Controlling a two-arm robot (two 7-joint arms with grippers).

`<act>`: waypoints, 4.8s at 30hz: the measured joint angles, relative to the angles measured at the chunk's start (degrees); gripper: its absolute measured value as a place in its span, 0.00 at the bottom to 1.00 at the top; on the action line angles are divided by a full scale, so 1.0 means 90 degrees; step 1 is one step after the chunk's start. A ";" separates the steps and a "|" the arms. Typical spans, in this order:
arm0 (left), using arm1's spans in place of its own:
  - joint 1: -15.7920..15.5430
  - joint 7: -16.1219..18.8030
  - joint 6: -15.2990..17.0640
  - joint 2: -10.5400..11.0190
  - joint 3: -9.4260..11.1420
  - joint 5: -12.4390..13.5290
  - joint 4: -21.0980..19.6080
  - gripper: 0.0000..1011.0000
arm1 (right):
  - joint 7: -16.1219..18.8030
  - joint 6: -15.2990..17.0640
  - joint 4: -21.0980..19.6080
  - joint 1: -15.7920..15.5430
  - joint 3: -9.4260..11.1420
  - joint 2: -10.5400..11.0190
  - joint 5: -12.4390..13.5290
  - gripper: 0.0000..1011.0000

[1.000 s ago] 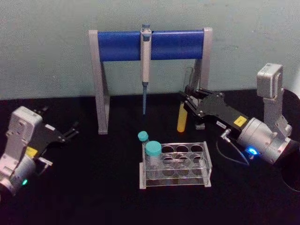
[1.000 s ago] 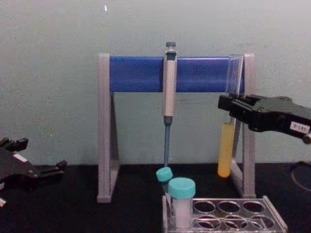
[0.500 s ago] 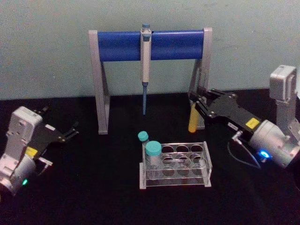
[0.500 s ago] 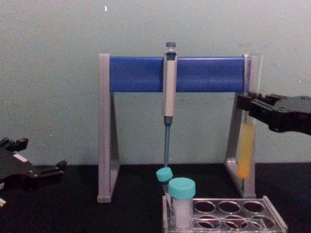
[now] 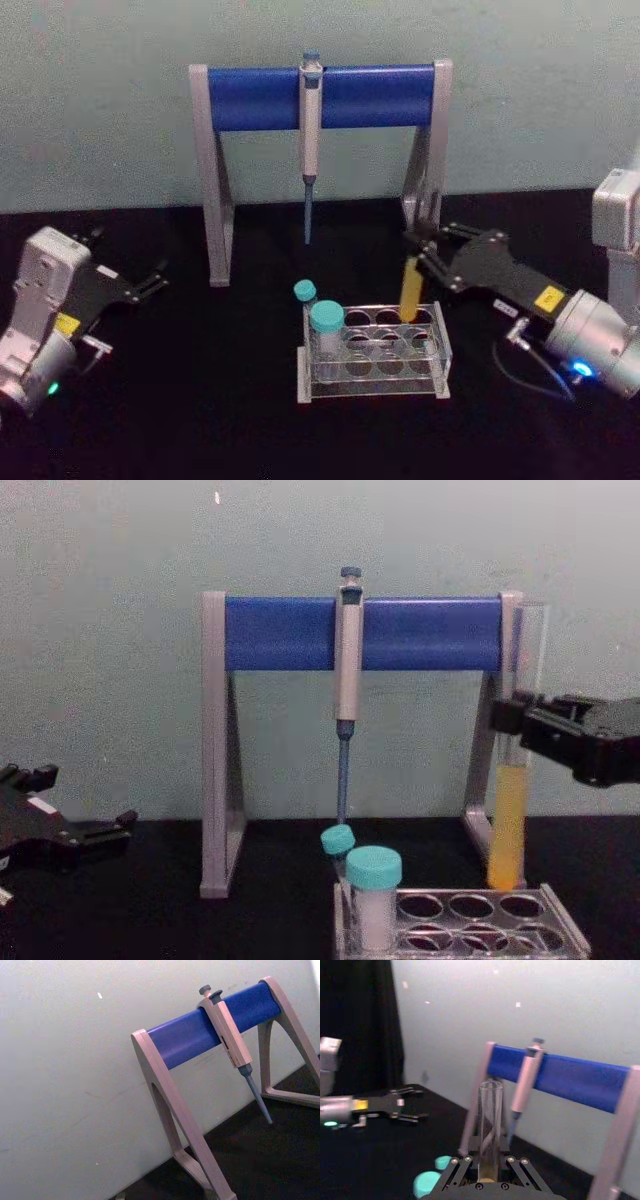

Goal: Pick up the test tube from the test tube rack, shake it, then place it back into the test tube rack.

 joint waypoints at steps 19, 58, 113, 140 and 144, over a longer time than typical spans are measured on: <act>0.0000 0.0000 0.0000 0.0000 0.0000 0.0000 0.0000 1.00 | 0.0398 -0.0191 0.0949 0.1018 -0.0591 -0.0431 0.0060 0.22; 0.0000 0.0000 0.0000 0.0000 0.0000 0.0000 0.0000 1.00 | 0.0170 -0.0197 0.1225 0.1099 -0.0411 -0.0463 -0.0058 0.22; 0.0000 0.0000 0.0000 0.0000 0.0000 0.0000 0.0000 1.00 | 0.0061 -0.0166 0.0732 0.0429 -0.0389 -0.0245 -0.0028 0.22; 0.0000 0.0000 0.0000 0.0000 0.0000 0.0000 0.0000 1.00 | 0.0289 -0.0365 0.1341 0.0513 -0.0455 -0.0489 0.0034 0.22; 0.0000 0.0000 0.0000 0.0000 0.0000 0.0000 0.0000 1.00 | 0.0277 -0.0348 0.1365 0.0498 -0.0468 -0.0493 0.0025 0.22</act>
